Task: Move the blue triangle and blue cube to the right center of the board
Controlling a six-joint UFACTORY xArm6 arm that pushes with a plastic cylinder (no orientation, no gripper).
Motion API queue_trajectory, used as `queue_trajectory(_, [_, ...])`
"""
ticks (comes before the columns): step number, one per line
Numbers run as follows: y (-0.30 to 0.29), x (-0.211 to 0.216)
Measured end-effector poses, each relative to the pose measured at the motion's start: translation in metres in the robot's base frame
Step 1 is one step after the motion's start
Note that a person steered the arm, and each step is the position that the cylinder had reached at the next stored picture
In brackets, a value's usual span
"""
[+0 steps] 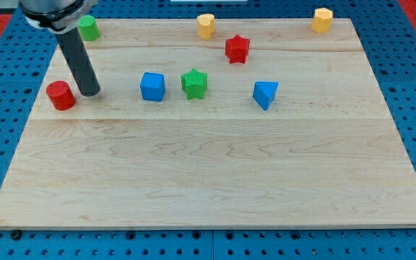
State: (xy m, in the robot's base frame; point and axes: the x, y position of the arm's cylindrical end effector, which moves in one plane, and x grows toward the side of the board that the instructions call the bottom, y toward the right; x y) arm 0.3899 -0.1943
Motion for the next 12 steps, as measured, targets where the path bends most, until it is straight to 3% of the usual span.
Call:
queue_trajectory(3, [-0.041,0.019])
queue_trajectory(5, [0.025,-0.033])
queue_trajectory(6, [0.078,-0.029])
queue_trajectory(8, [0.147,0.071])
queue_trajectory(12, [0.091,0.02])
